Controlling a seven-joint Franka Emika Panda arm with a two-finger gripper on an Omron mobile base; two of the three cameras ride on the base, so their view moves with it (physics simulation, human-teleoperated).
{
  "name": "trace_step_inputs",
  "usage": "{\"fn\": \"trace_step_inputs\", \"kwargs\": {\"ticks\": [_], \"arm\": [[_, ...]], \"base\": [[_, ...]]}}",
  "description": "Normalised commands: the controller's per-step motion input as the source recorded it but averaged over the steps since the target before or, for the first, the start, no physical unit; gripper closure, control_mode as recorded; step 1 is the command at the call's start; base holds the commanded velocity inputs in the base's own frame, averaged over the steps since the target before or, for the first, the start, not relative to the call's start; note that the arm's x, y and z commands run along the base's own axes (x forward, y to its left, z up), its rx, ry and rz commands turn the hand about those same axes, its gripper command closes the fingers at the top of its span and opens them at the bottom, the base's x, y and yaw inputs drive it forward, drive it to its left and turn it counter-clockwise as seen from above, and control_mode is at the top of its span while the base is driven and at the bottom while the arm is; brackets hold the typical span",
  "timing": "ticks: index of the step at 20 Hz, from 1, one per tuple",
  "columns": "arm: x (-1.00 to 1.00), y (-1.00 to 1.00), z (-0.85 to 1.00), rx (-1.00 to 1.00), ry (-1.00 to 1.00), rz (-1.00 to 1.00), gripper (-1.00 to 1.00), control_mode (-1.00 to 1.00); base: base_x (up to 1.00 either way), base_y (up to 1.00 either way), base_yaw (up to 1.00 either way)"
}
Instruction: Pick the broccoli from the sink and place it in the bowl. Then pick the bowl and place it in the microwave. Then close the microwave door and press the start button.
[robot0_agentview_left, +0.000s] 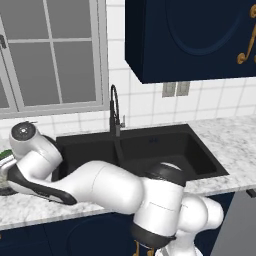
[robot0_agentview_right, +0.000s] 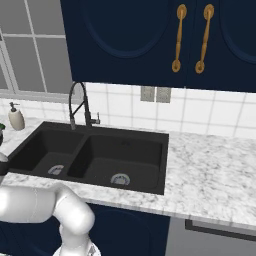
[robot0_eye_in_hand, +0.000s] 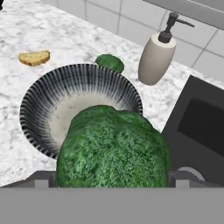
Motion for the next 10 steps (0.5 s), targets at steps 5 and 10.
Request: {"fn": "trace_step_inputs", "kwargs": {"ticks": [5, 10], "arm": [[0.11, 0.0, -0.38, 0.0, 0.0, 0.0, 1.0, -1.0], [0.23, 0.13, -0.25, 0.0, 0.0, 0.0, 1.0, -1.0]], "base": [[0.0, 0.0, 0.0], [0.0, 0.0, 0.0]]}}
